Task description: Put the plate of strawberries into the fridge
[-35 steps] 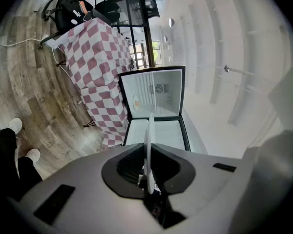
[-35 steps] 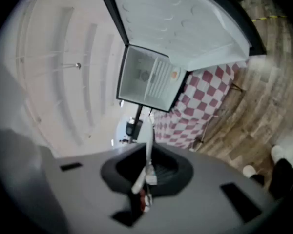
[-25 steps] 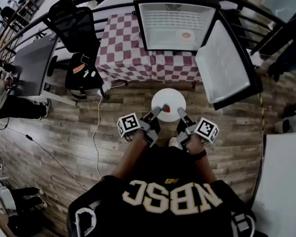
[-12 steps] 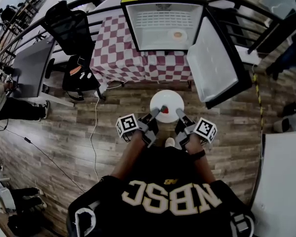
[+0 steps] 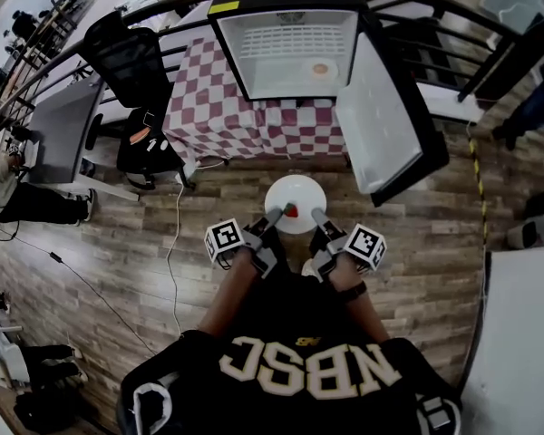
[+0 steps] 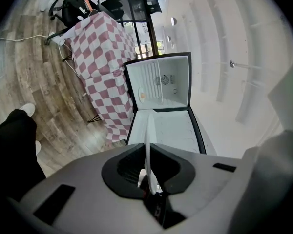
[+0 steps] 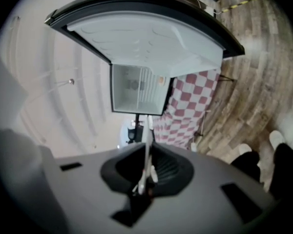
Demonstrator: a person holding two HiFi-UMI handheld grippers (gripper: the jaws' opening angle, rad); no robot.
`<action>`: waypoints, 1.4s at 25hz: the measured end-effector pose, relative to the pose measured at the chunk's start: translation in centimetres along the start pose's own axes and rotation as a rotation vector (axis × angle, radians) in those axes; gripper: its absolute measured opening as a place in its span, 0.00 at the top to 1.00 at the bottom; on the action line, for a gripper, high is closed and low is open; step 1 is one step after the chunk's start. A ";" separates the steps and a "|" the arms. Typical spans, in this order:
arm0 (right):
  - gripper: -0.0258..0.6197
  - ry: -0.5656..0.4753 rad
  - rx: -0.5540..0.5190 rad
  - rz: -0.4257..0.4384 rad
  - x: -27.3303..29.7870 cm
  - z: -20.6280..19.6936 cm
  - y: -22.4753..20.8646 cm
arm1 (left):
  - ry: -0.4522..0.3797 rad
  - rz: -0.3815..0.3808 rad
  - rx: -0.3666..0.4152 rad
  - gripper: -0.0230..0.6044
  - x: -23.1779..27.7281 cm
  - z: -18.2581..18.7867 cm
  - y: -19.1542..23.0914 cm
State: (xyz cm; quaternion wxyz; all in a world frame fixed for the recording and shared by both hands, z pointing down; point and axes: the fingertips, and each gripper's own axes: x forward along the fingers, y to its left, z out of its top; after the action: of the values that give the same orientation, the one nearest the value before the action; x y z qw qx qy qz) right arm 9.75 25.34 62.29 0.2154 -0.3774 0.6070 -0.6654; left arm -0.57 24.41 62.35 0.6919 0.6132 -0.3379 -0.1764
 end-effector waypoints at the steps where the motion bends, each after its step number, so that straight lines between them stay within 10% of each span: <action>1: 0.90 0.002 0.009 -0.002 0.1 0.1 -0.2 | 0.003 0.006 -0.007 0.90 0.2 0.1 0.2; 35: 0.90 -0.124 0.016 -0.026 26.3 14.0 7.6 | 0.136 -0.122 0.125 0.90 15.9 27.8 -8.0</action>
State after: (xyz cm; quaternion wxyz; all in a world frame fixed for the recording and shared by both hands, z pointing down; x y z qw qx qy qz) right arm 2.74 -4.61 60.92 0.2469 -0.4239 0.5823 -0.6483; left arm -6.88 -7.81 59.16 0.6617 0.6852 -0.2623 -0.1546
